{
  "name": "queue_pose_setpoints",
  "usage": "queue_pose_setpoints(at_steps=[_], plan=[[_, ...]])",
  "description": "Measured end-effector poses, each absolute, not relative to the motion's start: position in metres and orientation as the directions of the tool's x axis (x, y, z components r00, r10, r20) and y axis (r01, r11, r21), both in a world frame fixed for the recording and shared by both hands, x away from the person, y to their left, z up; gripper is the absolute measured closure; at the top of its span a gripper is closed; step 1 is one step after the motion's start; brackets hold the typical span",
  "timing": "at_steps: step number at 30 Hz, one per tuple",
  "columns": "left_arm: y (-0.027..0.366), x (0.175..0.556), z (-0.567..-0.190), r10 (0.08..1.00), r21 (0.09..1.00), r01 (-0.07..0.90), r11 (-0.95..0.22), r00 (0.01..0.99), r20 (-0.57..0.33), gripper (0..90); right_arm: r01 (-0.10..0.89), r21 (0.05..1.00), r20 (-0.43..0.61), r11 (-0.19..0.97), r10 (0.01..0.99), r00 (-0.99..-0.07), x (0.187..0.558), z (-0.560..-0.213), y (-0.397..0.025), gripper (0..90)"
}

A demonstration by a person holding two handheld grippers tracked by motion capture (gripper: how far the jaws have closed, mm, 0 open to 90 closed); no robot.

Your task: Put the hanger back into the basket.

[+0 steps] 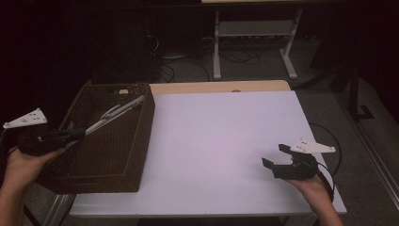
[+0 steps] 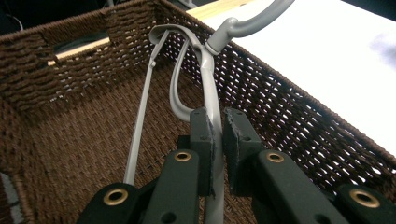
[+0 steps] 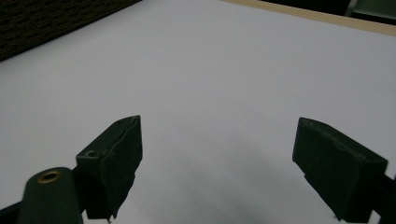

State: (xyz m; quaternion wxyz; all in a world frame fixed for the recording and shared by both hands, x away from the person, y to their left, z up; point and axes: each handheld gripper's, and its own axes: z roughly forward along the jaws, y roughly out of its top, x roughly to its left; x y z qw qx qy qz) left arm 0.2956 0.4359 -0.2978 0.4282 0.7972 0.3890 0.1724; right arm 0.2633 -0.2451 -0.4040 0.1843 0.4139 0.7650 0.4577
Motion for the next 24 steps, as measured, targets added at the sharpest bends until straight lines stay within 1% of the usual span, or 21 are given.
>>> queue_pose_setpoints(at_steps=[2, 4, 5, 8, 10, 11, 12, 14, 15, 16, 19, 20, 22, 23, 24], plan=[[0.436, 0.297, -0.300, 0.785, 0.818, 0.464, -0.340, 0.619, -0.025, 79.7, 0.462, 0.854, 0.095, 0.240, 0.801, -0.591, 0.264, -0.404, -0.245, 15.3], [0.438, 0.299, -0.300, 0.782, 0.832, 0.457, -0.313, 0.622, -0.048, 79.0, 0.462, 0.854, 0.095, 0.239, 0.801, -0.591, 0.264, -0.404, -0.245, 15.3], [0.438, 0.299, -0.300, 0.786, 0.836, 0.454, -0.308, 0.617, -0.045, 74.1, 0.460, 0.854, 0.092, 0.241, 0.801, -0.592, 0.264, -0.403, -0.245, 15.3], [0.437, 0.299, -0.298, 0.783, 0.843, 0.444, -0.304, 0.621, -0.045, 72.6, 0.464, 0.854, 0.098, 0.237, 0.802, -0.590, 0.264, -0.403, -0.244, 15.3], [0.436, 0.299, -0.297, 0.780, 0.845, 0.440, -0.303, 0.624, -0.046, 66.3, 0.457, 0.856, 0.092, 0.241, 0.799, -0.594, 0.264, -0.402, -0.244, 15.3], [0.436, 0.299, -0.297, 0.781, 0.850, 0.438, -0.294, 0.623, -0.051, 66.3, 0.457, 0.856, 0.092, 0.241, 0.799, -0.594, 0.264, -0.402, -0.244, 15.3], [0.435, 0.299, -0.296, 0.779, 0.850, 0.440, -0.290, 0.625, -0.058, 60.8, 0.451, 0.858, 0.089, 0.244, 0.795, -0.600, 0.264, -0.400, -0.243, 15.3], [0.433, 0.300, -0.295, 0.780, 0.856, 0.434, -0.282, 0.623, -0.059, 55.1, 0.447, 0.861, 0.088, 0.243, 0.794, -0.602, 0.264, -0.398, -0.242, 15.3], [0.433, 0.300, -0.295, 0.780, 0.856, 0.434, -0.282, 0.623, -0.059, 52.6, 0.446, 0.862, 0.089, 0.241, 0.794, -0.602, 0.265, -0.397, -0.242, 15.2], [0.432, 0.300, -0.295, 0.779, 0.858, 0.432, -0.277, 0.624, -0.063, 52.6, 0.446, 0.862, 0.089, 0.241, 0.794, -0.602, 0.265, -0.397, -0.242, 15.2], [0.429, 0.300, -0.294, 0.777, 0.868, 0.427, -0.255, 0.625, -0.079, 44.2, 0.441, 0.866, 0.095, 0.235, 0.789, -0.606, 0.268, -0.393, -0.240, 15.2], [0.427, 0.300, -0.293, 0.775, 0.875, 0.417, -0.245, 0.627, -0.081, 39.1, 0.432, 0.872, 0.098, 0.231, 0.782, -0.616, 0.270, -0.390, -0.240, 15.1], [0.425, 0.300, -0.293, 0.773, 0.881, 0.410, -0.236, 0.629, -0.086, 35.7, 0.425, 0.875, 0.096, 0.231, 0.779, -0.620, 0.272, -0.386, -0.237, 15.0], [0.423, 0.300, -0.292, 0.771, 0.885, 0.407, -0.225, 0.630, -0.094, 35.7, 0.425, 0.875, 0.096, 0.231, 0.779, -0.620, 0.272, -0.386, -0.237, 15.0], [0.421, 0.300, -0.292, 0.768, 0.887, 0.407, -0.218, 0.633, -0.102, 32.0, 0.419, 0.878, 0.094, 0.231, 0.776, -0.624, 0.273, -0.384, -0.236, 14.8]])
